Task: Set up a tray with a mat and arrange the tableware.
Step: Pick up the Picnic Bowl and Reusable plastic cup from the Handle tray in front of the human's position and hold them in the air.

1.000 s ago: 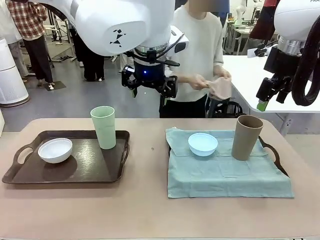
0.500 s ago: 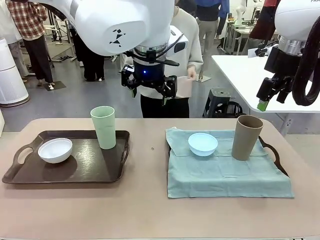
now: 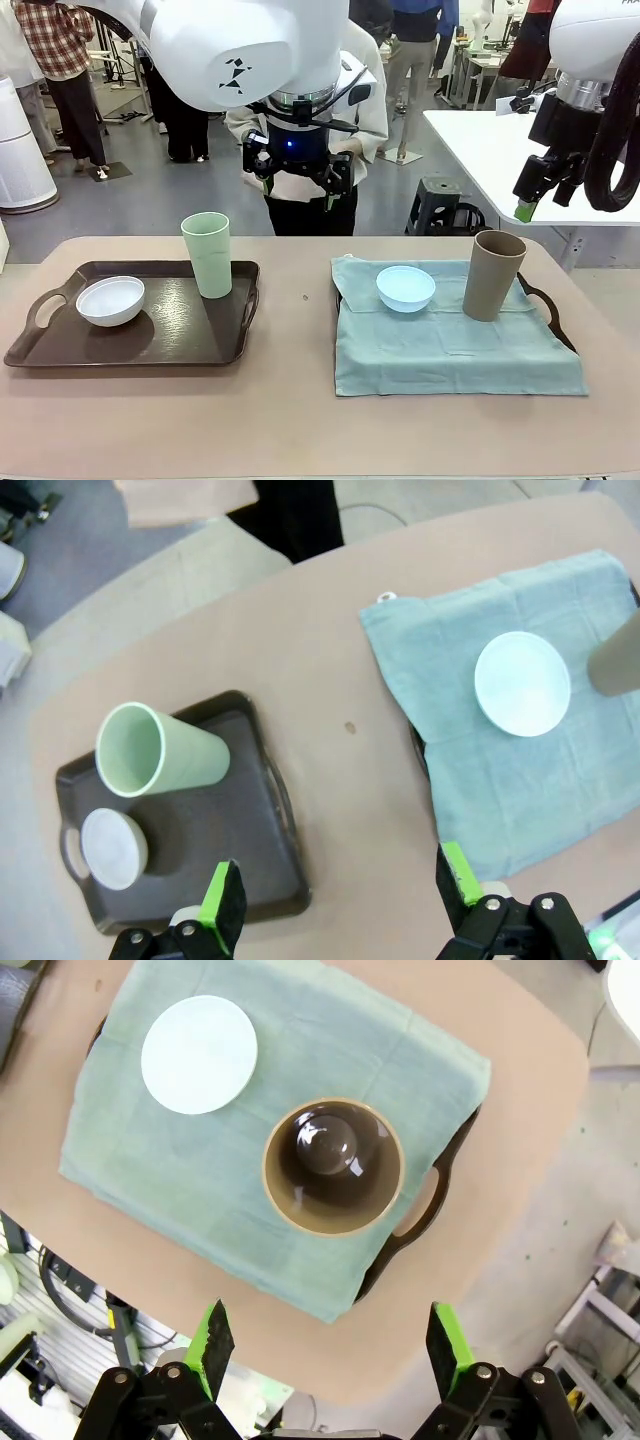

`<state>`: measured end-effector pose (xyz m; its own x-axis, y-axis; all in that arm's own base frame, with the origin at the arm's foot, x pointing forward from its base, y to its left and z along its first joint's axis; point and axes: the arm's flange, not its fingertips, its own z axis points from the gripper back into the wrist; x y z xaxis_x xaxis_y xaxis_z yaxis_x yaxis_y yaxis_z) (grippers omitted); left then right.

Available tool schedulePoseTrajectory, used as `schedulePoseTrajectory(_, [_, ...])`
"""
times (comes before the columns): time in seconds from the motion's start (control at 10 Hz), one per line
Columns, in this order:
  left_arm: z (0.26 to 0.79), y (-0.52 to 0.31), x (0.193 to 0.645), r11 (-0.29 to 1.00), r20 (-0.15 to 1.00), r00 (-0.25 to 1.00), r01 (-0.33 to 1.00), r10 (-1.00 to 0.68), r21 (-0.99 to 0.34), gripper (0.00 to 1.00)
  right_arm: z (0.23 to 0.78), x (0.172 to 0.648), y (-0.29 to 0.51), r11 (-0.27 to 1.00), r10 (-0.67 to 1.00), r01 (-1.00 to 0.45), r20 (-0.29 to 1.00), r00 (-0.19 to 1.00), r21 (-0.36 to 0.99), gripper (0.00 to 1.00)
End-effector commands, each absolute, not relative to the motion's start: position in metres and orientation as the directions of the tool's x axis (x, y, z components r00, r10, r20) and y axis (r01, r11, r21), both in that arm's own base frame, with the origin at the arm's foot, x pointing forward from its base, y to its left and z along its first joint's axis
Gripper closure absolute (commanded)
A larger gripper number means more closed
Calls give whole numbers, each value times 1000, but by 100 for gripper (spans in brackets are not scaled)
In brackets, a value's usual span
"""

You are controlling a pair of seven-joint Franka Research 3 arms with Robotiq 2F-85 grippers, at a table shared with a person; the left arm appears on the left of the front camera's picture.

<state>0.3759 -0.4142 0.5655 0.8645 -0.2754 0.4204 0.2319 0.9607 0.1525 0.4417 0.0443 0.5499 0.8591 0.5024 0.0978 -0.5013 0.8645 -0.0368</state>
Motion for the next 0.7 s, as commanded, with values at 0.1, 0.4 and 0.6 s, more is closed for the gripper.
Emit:
schedulePoseTrajectory(0.1, [592,-362,371,969,357,909,243,-217,-31,0,550,410,18,896,443,-438,86,892,-72,0])
schedulePoseTrajectory(0.4, [605,-236,370,971,204,977,106,-62,-215,0,544,383,-23,957,288,-289,60,956,-4,0])
schedulePoseTrajectory(0.6, [594,-172,366,966,125,992,57,-27,-251,0,543,365,-65,973,208,-212,53,977,93,0])
